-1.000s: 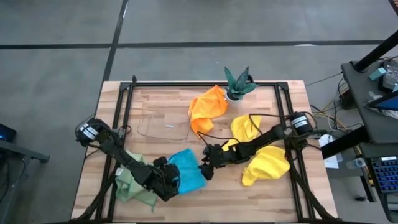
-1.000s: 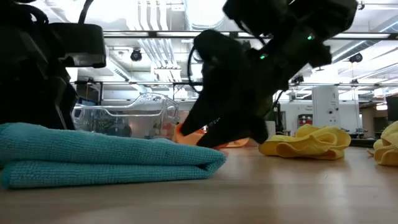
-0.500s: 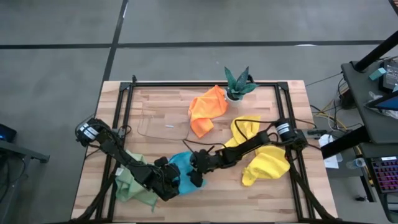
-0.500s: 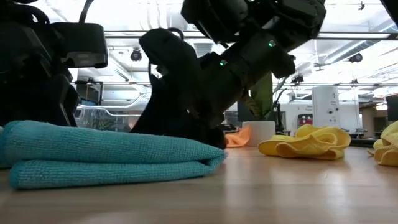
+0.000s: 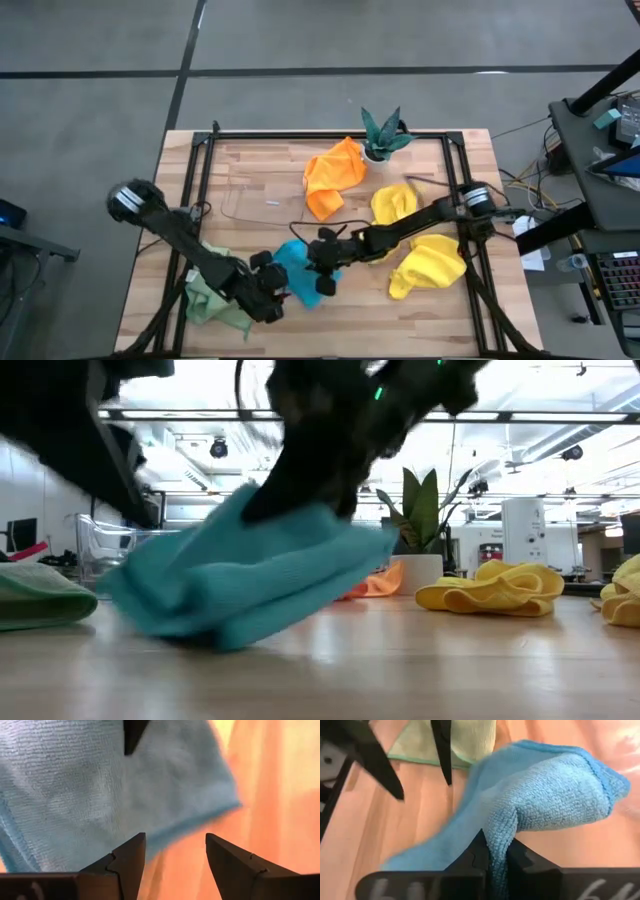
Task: Fold microfiber towels
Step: Put the blue microfiber cloth into the transparent bin
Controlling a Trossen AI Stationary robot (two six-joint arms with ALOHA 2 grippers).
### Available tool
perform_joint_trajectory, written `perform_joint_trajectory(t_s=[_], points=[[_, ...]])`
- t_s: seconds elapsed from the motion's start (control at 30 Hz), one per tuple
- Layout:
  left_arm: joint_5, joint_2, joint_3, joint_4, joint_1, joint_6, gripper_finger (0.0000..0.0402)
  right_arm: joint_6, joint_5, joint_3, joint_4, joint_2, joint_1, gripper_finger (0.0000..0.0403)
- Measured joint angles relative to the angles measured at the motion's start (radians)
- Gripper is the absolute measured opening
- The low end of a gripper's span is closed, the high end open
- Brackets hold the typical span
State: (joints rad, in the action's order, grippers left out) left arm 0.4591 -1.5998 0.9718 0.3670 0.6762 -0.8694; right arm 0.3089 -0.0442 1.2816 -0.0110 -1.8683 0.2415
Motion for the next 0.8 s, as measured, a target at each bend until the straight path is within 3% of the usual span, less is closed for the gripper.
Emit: perform_joint_trajectory(t_s=[0.23,0.4,0.57,0.8], points=[[0.205,0.242,-0.025,0.061,0.001,0.250,0.0192,-0.157,0.000,0.058,0.225,0.194,-0.028,0.0010],[0.377,0.405,-0.053,0.063,0.000,0.460,0.0192,-0.253,0.000,0.153,0.332,0.263,-0.080,0.0009],[0.523,0.547,-0.093,0.061,-0.001,0.590,0.0192,-0.335,0.035,0.266,0.376,0.257,-0.161,0.0009],[0.757,0.717,-0.184,0.061,-0.002,0.654,0.0192,-0.457,0.130,0.413,0.374,0.156,-0.297,0.0009]])
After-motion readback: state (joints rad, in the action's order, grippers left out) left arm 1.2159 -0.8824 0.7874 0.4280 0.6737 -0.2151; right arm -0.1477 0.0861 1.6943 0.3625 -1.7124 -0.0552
